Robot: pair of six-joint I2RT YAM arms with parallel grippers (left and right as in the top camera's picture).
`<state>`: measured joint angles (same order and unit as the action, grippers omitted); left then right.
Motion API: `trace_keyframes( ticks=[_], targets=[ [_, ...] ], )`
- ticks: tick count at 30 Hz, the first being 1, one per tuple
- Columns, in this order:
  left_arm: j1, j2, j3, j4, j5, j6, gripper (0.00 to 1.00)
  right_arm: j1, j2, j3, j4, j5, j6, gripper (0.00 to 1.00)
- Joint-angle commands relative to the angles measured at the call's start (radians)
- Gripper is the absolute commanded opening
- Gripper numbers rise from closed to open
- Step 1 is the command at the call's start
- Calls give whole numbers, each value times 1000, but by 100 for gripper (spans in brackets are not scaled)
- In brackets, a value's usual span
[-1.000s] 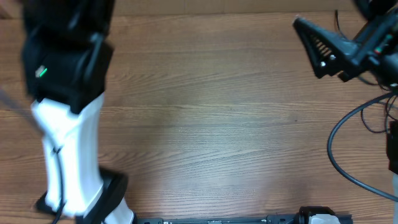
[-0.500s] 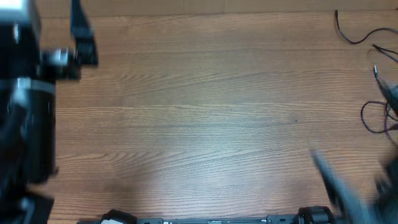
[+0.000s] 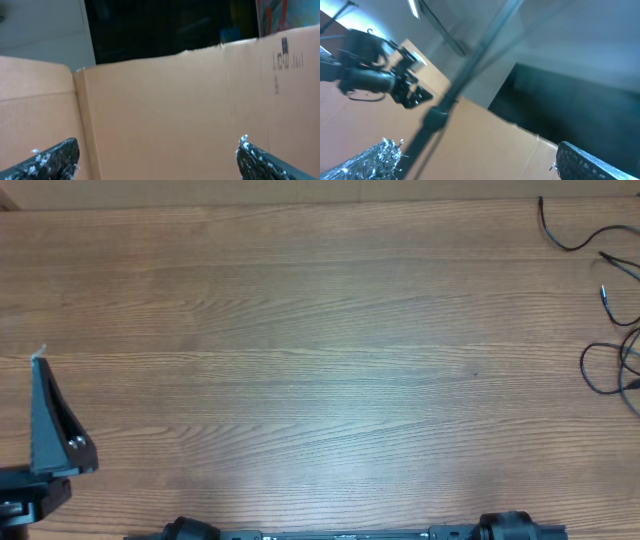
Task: Untangle cables
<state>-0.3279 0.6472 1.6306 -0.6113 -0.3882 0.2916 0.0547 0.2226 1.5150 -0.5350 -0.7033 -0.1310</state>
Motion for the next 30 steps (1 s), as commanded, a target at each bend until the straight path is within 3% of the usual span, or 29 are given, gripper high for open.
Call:
trace_keyframes(
  ticks=[1,7,11,15,30],
  targets=[
    [-6,5,-18,-54,-11,11,100,-9,-111,-60,17,0,6,100],
    [-6,6,-19,-55,-11,11,100,-54,-206,-107,36,53,1,100],
    [-6,6,-19,-40,-10,7,100,-96,-207,-127,151,275,3,100],
    [-6,6,-19,-56,-10,7,100,-94,-206,-225,306,452,219,100],
    [-6,6,-19,-15,-11,24,100,-74,-206,-1025,493,487,261,100]
  ],
)
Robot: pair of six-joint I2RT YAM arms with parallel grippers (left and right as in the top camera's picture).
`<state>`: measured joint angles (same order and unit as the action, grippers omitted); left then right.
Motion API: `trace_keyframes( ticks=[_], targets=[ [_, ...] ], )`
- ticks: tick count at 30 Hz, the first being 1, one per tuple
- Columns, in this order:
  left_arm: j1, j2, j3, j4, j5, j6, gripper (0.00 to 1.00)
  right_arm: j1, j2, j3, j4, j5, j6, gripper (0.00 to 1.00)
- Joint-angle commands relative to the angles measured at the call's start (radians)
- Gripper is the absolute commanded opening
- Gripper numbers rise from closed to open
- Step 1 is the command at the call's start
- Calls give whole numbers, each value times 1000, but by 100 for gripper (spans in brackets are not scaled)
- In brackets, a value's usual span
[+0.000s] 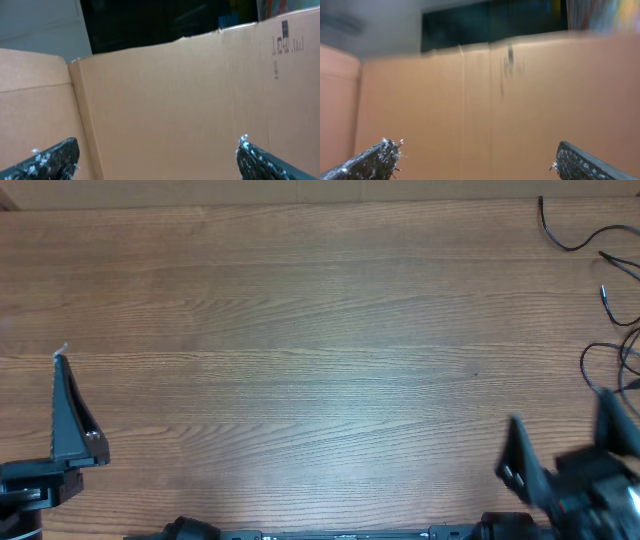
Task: Untangle cables
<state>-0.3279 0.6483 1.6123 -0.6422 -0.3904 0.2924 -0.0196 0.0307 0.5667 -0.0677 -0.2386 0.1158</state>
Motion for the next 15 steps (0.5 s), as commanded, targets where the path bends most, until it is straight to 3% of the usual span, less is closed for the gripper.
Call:
trace_keyframes(
  ticks=[1,10,15],
  targets=[
    [-6,5,0,24,-9,31,100,1,-14,-114,27,35,15,100],
    [-6,11,0,55,-9,58,100,1,-14,-343,29,150,42,100],
    [-6,19,-1,55,-9,83,100,1,-14,-486,185,209,42,100]
  ],
)
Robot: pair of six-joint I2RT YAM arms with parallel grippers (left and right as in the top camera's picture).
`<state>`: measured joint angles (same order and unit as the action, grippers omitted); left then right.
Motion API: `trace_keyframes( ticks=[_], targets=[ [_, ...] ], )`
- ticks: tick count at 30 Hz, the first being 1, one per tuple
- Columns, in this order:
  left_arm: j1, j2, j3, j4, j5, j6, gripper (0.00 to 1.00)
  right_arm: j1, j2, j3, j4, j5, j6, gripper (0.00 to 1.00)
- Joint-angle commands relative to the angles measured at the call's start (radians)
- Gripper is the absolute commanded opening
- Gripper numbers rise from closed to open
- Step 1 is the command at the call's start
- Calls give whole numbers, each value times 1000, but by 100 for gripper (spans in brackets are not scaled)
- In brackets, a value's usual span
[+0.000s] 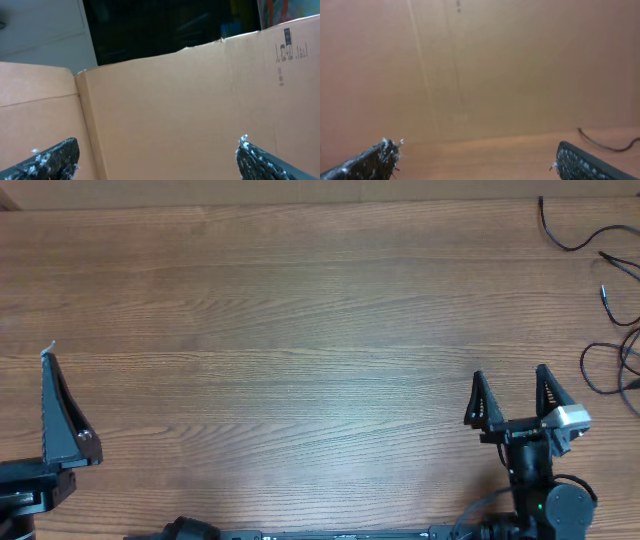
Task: Untangle cables
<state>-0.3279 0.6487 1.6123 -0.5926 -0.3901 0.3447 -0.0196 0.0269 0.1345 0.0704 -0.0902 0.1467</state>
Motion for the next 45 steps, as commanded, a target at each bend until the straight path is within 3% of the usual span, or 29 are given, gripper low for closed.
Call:
trace_keyframes(
  ticks=[1,3,6,10,25,30,37,39,41,45],
  targets=[
    [-6,20,-1,6,-9,39,100,1,-11,-82,84,70,20,100],
    [-6,24,-1,5,-10,50,100,1,-11,-125,130,101,68,100],
    [-6,27,-1,5,-10,52,100,0,-7,-127,67,179,153,100],
    [-6,30,-1,2,-9,52,100,0,-7,-127,-114,225,195,100],
    [-6,40,-2,-15,-6,51,100,0,46,-126,-147,175,182,100],
    [-6,42,-2,-26,55,51,100,0,46,-126,-147,175,182,100],
    [-6,42,-3,-178,288,-113,100,0,46,-126,-147,175,182,100],
    [-6,40,-2,-224,254,-81,100,0,46,-126,-147,175,182,100],
    [-6,40,-3,-188,240,-70,100,0,46,-126,-147,175,182,100],
    [-6,44,-39,-20,365,42,100,0,46,-126,-147,175,182,100]
  ],
)
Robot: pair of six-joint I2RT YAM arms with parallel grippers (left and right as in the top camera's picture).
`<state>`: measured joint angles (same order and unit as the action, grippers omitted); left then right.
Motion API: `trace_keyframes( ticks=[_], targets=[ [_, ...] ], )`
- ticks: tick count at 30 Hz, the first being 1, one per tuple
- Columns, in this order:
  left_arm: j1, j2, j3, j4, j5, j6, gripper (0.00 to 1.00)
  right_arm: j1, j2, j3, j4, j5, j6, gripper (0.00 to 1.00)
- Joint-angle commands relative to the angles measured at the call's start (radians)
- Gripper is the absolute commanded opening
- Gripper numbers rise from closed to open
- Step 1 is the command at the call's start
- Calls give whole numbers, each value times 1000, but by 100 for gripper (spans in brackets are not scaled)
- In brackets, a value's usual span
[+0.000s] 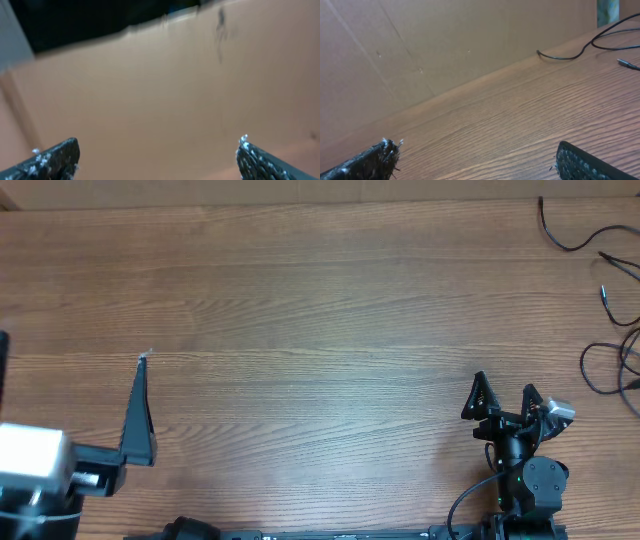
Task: Untangle cables
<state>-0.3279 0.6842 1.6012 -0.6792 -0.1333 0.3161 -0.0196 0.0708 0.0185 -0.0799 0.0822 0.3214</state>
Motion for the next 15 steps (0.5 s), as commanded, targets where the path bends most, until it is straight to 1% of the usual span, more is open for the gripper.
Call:
trace_keyframes(
  ticks=[1,3,6,11,15],
  targets=[
    [-6,9,-52,132,108,69,100,0,2,-10,3,2,8,100],
    [-6,9,-122,295,108,70,100,0,2,-10,3,3,8,100],
    [-6,9,-242,492,138,74,100,0,2,-10,3,2,8,100],
    [-6,8,-488,708,161,73,100,0,2,-10,3,2,8,100],
    [-6,-8,-784,892,160,74,100,0,2,-10,3,3,8,100]
  ],
)
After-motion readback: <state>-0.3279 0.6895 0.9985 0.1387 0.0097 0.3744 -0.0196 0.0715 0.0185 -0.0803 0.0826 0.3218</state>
